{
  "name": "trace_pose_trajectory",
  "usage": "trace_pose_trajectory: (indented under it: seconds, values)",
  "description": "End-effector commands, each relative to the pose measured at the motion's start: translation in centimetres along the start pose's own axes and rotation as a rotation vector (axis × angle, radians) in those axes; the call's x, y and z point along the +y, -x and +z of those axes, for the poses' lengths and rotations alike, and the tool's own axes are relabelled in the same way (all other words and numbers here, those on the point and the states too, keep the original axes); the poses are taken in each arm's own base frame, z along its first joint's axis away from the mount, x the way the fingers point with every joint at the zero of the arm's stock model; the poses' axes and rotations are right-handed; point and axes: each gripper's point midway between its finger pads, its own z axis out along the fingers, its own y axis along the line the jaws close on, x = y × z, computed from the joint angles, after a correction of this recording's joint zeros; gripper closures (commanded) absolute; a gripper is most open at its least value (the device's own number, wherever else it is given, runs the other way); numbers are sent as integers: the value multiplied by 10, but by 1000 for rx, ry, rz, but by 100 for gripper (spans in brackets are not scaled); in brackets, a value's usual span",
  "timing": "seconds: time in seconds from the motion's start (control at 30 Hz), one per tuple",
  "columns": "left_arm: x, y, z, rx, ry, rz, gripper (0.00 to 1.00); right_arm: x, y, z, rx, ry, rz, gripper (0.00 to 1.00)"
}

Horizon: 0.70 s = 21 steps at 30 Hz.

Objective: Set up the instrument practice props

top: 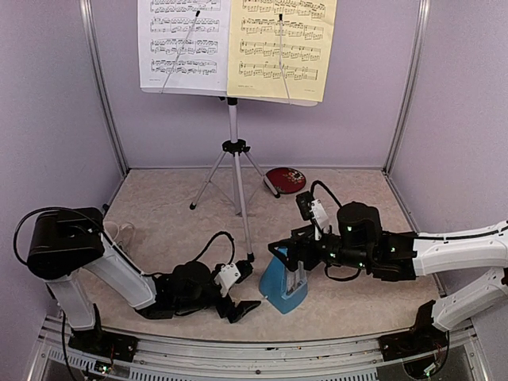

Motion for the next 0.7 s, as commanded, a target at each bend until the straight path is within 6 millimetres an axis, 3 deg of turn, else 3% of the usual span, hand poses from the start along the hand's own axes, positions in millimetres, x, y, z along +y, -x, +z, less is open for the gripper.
trace_pose_trajectory:
  seconds: [0.0, 0.1, 0.2, 0.3, 0.43, 0.67]
  values:
    - [5, 17, -14, -66, 23, -46, 4, 34, 41, -17, -118, 138, 4, 3]
    - [4, 15, -21, -55, 15, -62, 6, 28, 51, -40, -148, 152, 7, 4]
    - [1, 11, -24, -35, 13, -79, 11, -11, 47, -58, -159, 61, 62, 14]
    - [-1, 8, -22, -15, 4, -97, 26, -55, 30, -68, -163, -23, 161, 28]
    - [1, 8, -17, 0, 18, -107, 58, -91, -9, -61, -90, -103, 213, 44]
    - [-6, 14, 10, 33, -20, -96, 83, -103, -59, -38, 22, -99, 235, 63]
